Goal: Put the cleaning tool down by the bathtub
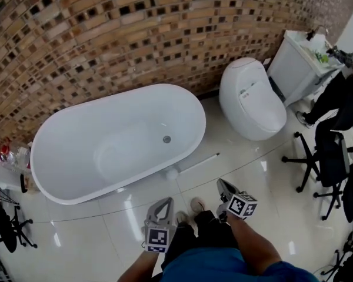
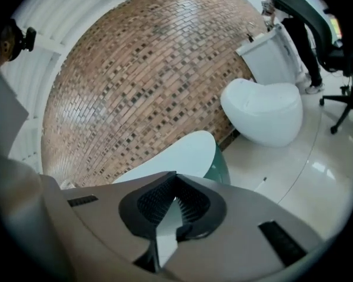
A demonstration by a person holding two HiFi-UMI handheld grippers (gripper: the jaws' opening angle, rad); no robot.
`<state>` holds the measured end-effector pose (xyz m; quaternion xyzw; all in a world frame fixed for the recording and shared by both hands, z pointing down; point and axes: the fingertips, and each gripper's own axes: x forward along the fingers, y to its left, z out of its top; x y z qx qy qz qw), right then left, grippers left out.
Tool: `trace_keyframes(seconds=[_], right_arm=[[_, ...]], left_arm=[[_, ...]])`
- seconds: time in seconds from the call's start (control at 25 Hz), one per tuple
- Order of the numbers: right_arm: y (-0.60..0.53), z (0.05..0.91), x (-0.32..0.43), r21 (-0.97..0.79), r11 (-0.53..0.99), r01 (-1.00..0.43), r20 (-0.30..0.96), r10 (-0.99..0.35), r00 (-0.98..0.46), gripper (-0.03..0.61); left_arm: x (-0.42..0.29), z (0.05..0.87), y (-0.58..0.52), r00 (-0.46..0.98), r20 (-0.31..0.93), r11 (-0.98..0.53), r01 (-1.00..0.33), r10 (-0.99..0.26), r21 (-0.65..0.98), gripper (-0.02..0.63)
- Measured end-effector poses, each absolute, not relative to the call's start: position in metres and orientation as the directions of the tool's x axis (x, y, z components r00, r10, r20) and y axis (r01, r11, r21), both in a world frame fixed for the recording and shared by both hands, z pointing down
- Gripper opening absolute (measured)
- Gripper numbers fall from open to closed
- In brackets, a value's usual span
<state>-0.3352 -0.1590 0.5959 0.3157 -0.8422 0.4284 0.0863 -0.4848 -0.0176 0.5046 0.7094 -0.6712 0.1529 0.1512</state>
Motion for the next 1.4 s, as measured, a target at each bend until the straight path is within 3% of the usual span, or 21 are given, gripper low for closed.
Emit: trace_keyframes(seconds=[0.2, 0.56, 1.0, 1.4], right_arm=[[-0.142, 0.520, -0.305, -0.508, 0.558, -0.656, 0.354, -0.560, -0.749, 0.000], [-0.116, 0.421, -0.226, -0.286, 0.594, -0.752, 0.245, -0.713, -0.657, 0.000], [-0.099, 0.346, -0.090, -0.224, 0.574, -0.788, 0.121, -0.786, -0.607, 0.000], [-0.106, 0.331, 0.043, -0.184, 0.474, -0.861, 0.106, -0.861, -0.497, 0.000]], left_arm=[[-0.451, 0.478, -0.017, 0.171, 0.393, -0.172, -0.985, -0.903, 0.034, 0.000], [-0.379, 0.410, -0.043, 0.312, 0.296, -0.316, -0.948, -0.903, 0.038, 0.000], [-0.234, 0.364, -0.073, 0.405, 0.240, -0.414, -0.910, -0.882, 0.013, 0.000], [-0.097, 0.340, -0.098, 0.536, 0.184, -0.537, -0.842, -0.824, 0.046, 0.000]])
